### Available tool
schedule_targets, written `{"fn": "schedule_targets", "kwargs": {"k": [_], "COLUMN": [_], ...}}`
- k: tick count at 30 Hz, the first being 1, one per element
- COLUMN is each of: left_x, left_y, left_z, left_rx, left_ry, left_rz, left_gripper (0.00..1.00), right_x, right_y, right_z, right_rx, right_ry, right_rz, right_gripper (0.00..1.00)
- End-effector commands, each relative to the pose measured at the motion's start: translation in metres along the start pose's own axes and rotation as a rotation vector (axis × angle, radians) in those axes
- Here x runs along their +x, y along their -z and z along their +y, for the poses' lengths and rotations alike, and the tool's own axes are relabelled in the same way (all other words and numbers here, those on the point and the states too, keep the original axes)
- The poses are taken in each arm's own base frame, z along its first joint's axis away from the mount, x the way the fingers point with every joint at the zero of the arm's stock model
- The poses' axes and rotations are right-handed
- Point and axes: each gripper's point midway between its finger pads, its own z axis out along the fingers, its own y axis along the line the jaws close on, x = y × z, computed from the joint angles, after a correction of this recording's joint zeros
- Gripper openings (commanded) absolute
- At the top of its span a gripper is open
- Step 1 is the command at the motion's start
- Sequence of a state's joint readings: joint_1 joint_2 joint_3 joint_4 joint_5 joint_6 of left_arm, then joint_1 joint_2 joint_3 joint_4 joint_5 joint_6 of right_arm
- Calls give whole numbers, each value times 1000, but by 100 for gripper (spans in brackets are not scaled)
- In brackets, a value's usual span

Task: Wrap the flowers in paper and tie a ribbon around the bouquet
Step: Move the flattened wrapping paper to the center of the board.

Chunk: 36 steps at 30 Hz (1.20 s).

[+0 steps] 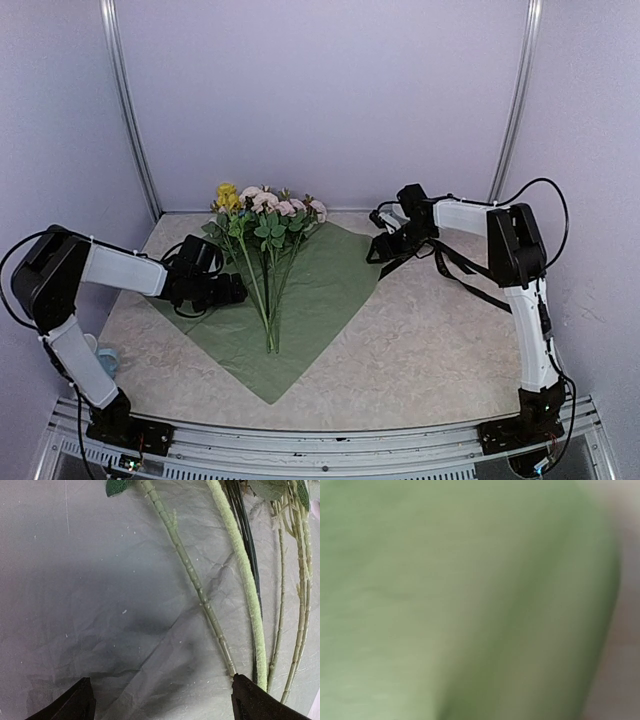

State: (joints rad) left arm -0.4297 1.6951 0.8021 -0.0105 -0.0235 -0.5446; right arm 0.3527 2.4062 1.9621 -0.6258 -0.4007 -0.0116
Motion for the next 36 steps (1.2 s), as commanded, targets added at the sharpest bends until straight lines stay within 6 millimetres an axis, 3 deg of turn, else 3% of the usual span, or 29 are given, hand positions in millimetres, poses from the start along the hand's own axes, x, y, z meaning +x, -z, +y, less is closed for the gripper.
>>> {"fn": "schedule_targets", "kwargs": {"k": [1,5,7,11,12,16,19,27,33,36], "left_x": [38,40,38,31,29,18,12,3,9,11], "left_y": [-19,-19,-17,-10,-7,7,15,31,35,34], "left_z": [21,21,22,21,20,14,10,2,4,8], "left_rx": [-27,-18,-24,-26,-22,3,13,30,17,-3], "left_ry": [26,28,25,19,19,7,1,-17,-25,-26], "left_rz": [133,132,122,99,89,41,27,7,18,23], "left_gripper": [92,92,92,92,92,92,91,91,91,91], "right_x": [5,-9,-15,-26,-29,-37,-32,11,43,65], "right_y": [1,3,3,6,10,30,52,78,114,118], "right_z": [53,62,61,61,63,70,69,41,-4,-14], "right_rx": [-295,-356,-360,-367,-371,-371,-347,-233,-77,1], "right_ry": [-69,-114,-139,-172,-172,-139,-129,-140,-237,-256], "right_rz": [-10,-60,-80,-120,-131,-165,-171,-111,-111,-78], "right_gripper": [65,57,44,5,0,0,0,0,0,0]}}
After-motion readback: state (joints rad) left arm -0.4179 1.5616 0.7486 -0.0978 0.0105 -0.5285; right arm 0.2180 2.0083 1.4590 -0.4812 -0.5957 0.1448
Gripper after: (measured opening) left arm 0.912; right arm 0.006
